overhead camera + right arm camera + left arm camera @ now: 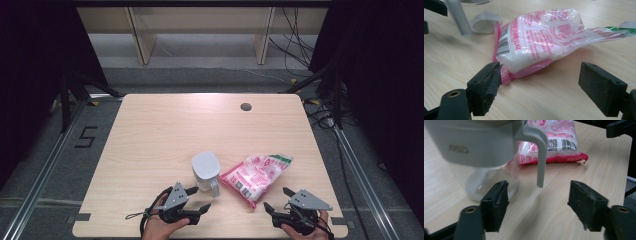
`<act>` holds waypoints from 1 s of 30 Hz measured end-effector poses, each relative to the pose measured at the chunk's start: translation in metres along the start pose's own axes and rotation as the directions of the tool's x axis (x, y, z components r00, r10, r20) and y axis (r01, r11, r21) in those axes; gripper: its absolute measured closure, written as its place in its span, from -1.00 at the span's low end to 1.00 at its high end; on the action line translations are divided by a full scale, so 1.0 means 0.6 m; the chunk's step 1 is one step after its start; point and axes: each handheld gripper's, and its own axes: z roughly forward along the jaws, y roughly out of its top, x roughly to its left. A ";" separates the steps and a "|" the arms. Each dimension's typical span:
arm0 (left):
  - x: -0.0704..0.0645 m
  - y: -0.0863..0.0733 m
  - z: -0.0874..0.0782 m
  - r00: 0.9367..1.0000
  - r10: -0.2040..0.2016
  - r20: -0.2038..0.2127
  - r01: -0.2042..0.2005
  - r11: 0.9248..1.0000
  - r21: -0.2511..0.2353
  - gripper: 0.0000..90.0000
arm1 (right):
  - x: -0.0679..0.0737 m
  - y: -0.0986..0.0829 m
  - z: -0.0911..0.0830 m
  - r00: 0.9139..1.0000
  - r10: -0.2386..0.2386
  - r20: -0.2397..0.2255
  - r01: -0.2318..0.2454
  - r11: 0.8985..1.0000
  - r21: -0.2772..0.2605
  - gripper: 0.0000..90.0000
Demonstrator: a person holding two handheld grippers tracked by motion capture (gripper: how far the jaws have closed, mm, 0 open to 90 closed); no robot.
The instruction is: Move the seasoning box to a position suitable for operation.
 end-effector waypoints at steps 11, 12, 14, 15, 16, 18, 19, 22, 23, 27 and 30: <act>-0.010 0.025 0.043 0.999 0.044 0.027 -0.044 0.999 0.011 0.13 | 0.001 0.001 0.001 1.000 -0.010 0.013 0.010 1.000 0.001 -0.57; -0.013 0.028 0.047 0.999 0.044 0.032 -0.044 0.999 0.000 0.15 | 0.002 0.001 0.001 1.000 -0.009 0.013 0.009 1.000 0.003 -0.58; -0.014 0.034 0.055 0.997 0.071 0.016 -0.071 0.997 0.012 0.22 | 0.000 0.001 0.003 1.000 -0.007 -0.001 0.007 1.000 0.009 -0.57; -0.014 0.035 0.060 0.998 0.066 0.014 -0.067 0.998 0.008 0.27 | 0.001 0.001 0.003 1.000 0.000 -0.005 0.000 1.000 0.003 -0.58; -0.013 0.037 0.063 0.998 0.066 0.007 -0.066 0.998 0.012 0.34 | 0.006 0.000 0.001 1.000 0.028 0.008 -0.028 1.000 0.003 -0.58; -0.011 0.041 0.071 0.998 0.058 0.026 -0.059 0.998 0.005 0.45 | 0.004 0.000 0.002 1.000 0.022 0.006 -0.022 1.000 0.001 -0.58; -0.012 0.042 0.072 0.998 0.060 0.012 -0.060 0.998 0.011 0.51 | 0.000 0.001 0.002 1.000 0.000 -0.004 0.000 1.000 0.000 -0.58; -0.008 0.043 0.071 0.998 0.061 0.002 -0.061 0.998 0.012 0.67 | 0.000 0.001 0.002 1.000 -0.001 -0.005 0.001 1.000 -0.002 -0.57; -0.005 0.042 0.070 0.999 0.043 0.019 -0.043 0.999 0.006 0.69 | 0.000 0.001 0.002 1.000 -0.002 -0.006 0.002 1.000 -0.001 -0.58; -0.002 0.041 0.069 0.999 0.043 0.027 -0.043 0.999 0.004 0.71 | 0.001 0.000 0.002 1.000 0.003 0.002 -0.003 1.000 0.001 -0.58; 0.004 0.039 0.061 0.998 0.044 0.034 -0.044 0.999 0.015 0.71 | 0.000 0.000 0.002 1.000 -0.002 -0.006 0.002 1.000 0.001 -0.58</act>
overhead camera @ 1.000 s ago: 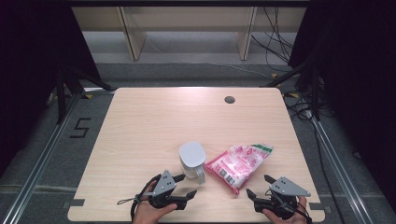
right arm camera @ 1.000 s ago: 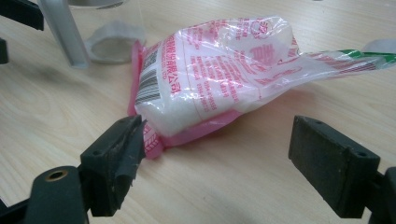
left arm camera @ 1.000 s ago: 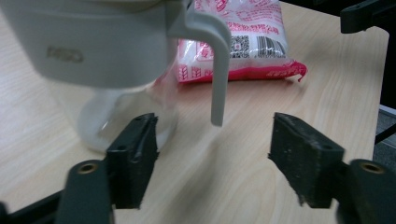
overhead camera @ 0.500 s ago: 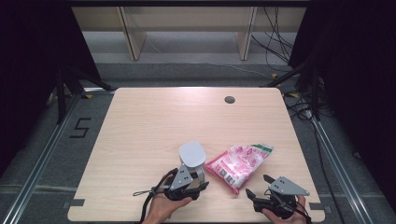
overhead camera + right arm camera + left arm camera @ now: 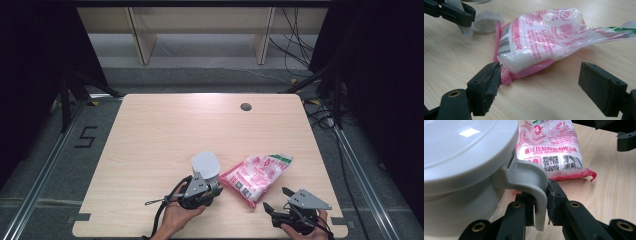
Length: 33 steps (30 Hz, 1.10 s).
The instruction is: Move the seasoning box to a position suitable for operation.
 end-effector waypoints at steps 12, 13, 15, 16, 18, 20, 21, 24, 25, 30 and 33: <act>0.026 -0.027 -0.061 0.999 -0.014 -0.040 0.015 1.000 0.018 0.59 | -0.002 -0.001 -0.001 1.000 -0.005 0.006 0.004 1.000 0.007 -0.57; 0.029 -0.028 -0.066 0.999 -0.013 -0.048 0.014 1.000 0.019 0.58 | -0.002 -0.001 -0.001 1.000 -0.005 0.006 0.005 1.000 0.007 -0.58; 0.035 -0.031 -0.074 0.999 -0.009 -0.049 0.011 1.000 0.023 0.57 | -0.003 -0.001 -0.001 1.000 -0.008 0.008 0.008 1.000 0.005 -0.57; 0.038 -0.031 -0.077 0.998 -0.010 -0.059 0.012 0.999 0.030 0.56 | -0.003 -0.001 0.000 1.000 -0.010 0.002 0.010 1.000 0.006 -0.57; 0.044 -0.033 -0.081 0.998 -0.013 -0.058 0.015 0.999 0.028 0.55 | -0.003 -0.001 -0.001 1.000 -0.010 0.015 0.009 1.000 0.010 -0.57; 0.051 -0.034 -0.087 0.997 -0.008 -0.074 0.011 0.999 0.039 0.54 | -0.003 -0.001 -0.001 1.000 -0.011 0.014 0.011 1.000 0.013 -0.57; 0.055 -0.035 -0.089 0.997 -0.011 -0.080 0.014 0.999 0.038 0.54 | -0.004 -0.002 0.000 1.000 -0.009 0.000 0.009 1.000 0.010 -0.57; 0.068 -0.039 -0.097 0.993 -0.008 -0.119 0.013 0.999 0.038 0.52 | -0.004 -0.002 0.000 1.000 -0.007 -0.001 0.008 1.000 0.009 -0.56; 0.073 -0.041 -0.099 0.992 -0.008 -0.123 0.012 0.999 0.033 0.52 | -0.004 -0.002 0.000 1.000 -0.008 -0.003 0.008 1.000 0.010 -0.56; 0.095 -0.044 -0.103 0.986 -0.021 -0.163 0.024 1.000 0.014 0.52 | -0.004 -0.002 0.001 1.000 -0.003 -0.004 0.004 1.000 0.013 -0.56; 0.103 -0.042 -0.100 0.982 -0.006 -0.187 0.010 1.000 0.018 0.52 | -0.005 -0.002 0.002 1.000 -0.021 0.011 0.020 1.000 0.014 -0.56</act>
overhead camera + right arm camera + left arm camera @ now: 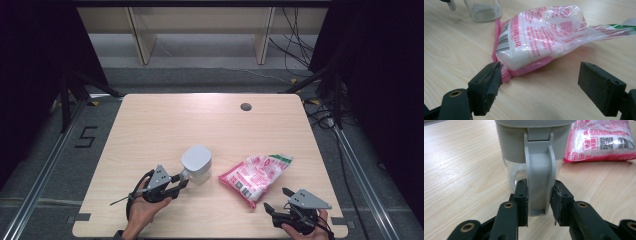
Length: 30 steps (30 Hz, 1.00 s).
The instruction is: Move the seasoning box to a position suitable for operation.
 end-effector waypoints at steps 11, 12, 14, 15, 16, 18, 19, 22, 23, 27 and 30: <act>0.017 0.004 0.024 0.996 -0.038 -0.076 0.037 0.999 -0.007 0.51 | 0.002 0.001 -0.001 1.000 0.016 -0.014 -0.016 1.000 0.005 -0.55; 0.020 0.005 0.027 0.996 -0.043 -0.082 0.042 0.999 -0.008 0.52 | 0.002 0.001 0.000 1.000 0.014 -0.013 -0.014 1.000 0.005 -0.55; 0.025 0.009 0.034 0.994 -0.030 -0.102 0.029 1.000 -0.006 0.52 | 0.002 0.000 0.000 1.000 0.008 -0.009 -0.007 1.000 0.010 -0.55; 0.028 0.010 0.037 0.993 -0.019 -0.114 0.019 1.000 -0.002 0.52 | 0.002 0.000 0.000 1.000 0.008 -0.009 -0.008 1.000 0.009 -0.55; 0.031 0.011 0.040 0.992 -0.020 -0.123 0.020 1.000 -0.002 0.53 | 0.002 0.000 -0.001 1.000 0.008 -0.006 -0.008 1.000 0.007 -0.55; 0.037 0.012 0.047 0.991 -0.035 -0.127 0.033 0.999 -0.015 0.54 | 0.001 0.000 -0.001 1.000 0.007 -0.001 -0.007 1.000 0.007 -0.55; 0.040 0.012 0.048 0.990 -0.033 -0.134 0.032 0.999 -0.012 0.55 | 0.000 0.000 0.000 1.000 0.012 -0.015 -0.012 1.000 0.007 -0.55; 0.045 0.014 0.056 0.990 -0.052 -0.132 0.049 0.998 -0.029 0.56 | 0.000 0.000 0.001 1.000 0.014 -0.019 -0.014 1.000 0.008 -0.55; 0.047 0.015 0.057 0.989 -0.039 -0.140 0.037 0.999 -0.021 0.57 | 0.000 0.000 0.001 1.000 0.015 -0.020 -0.015 1.000 0.009 -0.55; 0.052 0.016 0.062 0.990 -0.027 -0.137 0.024 0.999 -0.024 0.58 | 0.001 0.000 0.001 1.000 0.013 -0.013 -0.013 1.000 0.011 -0.55; 0.052 0.014 0.067 0.992 -0.053 -0.113 0.047 0.997 -0.055 0.59 | 0.000 0.001 0.002 1.000 0.015 -0.020 -0.015 1.000 0.010 -0.55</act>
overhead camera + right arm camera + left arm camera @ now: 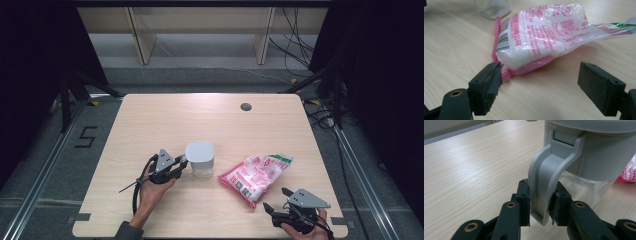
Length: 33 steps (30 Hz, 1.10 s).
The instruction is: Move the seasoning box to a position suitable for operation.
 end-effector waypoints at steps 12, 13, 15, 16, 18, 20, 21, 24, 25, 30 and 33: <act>-0.013 0.002 0.010 0.999 0.020 0.035 -0.019 0.999 -0.026 0.59 | -0.001 0.001 0.000 1.000 -0.008 0.014 0.007 1.000 0.007 -0.55; -0.013 0.002 0.009 0.999 0.028 0.031 -0.027 0.999 -0.018 0.59 | -0.001 0.001 0.000 1.000 -0.007 0.013 0.007 1.000 0.005 -0.55; -0.012 0.002 0.009 0.999 0.024 0.036 -0.024 1.000 -0.016 0.59 | 0.004 0.000 0.000 1.000 0.019 0.015 -0.019 1.000 0.012 -0.55; -0.012 0.002 0.011 0.999 0.021 0.040 -0.020 1.000 -0.022 0.59 | -0.001 0.001 -0.001 1.000 -0.004 0.003 0.004 1.000 0.003 -0.55; -0.011 0.001 0.011 0.999 0.018 0.044 -0.017 1.000 -0.023 0.59 | 0.001 0.000 0.000 1.000 0.009 0.017 -0.009 1.000 0.009 -0.55; -0.010 0.002 0.013 0.999 0.016 0.041 -0.015 1.000 -0.027 0.59 | 0.001 0.000 -0.001 1.000 0.015 0.008 -0.015 1.000 0.009 -0.55; -0.009 0.003 0.013 0.999 0.023 0.032 -0.022 0.999 -0.023 0.60 | 0.001 0.000 -0.001 1.000 0.012 0.011 -0.012 1.000 0.009 -0.55; -0.008 0.003 0.015 0.999 0.019 0.031 -0.018 1.000 -0.026 0.60 | -0.001 0.000 0.000 1.000 -0.005 0.004 0.005 1.000 0.005 -0.55; -0.007 0.003 0.015 0.999 0.019 0.029 -0.018 1.000 -0.026 0.60 | -0.002 0.000 0.000 1.000 -0.018 0.005 0.018 1.000 0.000 -0.55; -0.003 0.003 0.017 0.999 0.006 0.032 -0.005 1.000 -0.030 0.61 | -0.002 0.000 0.001 1.000 -0.002 -0.002 0.002 1.000 0.000 -0.55; -0.009 0.003 0.013 1.000 0.012 0.024 -0.012 1.000 -0.024 0.61 | -0.004 0.000 0.001 1.000 -0.004 0.007 0.004 1.000 -0.007 -0.55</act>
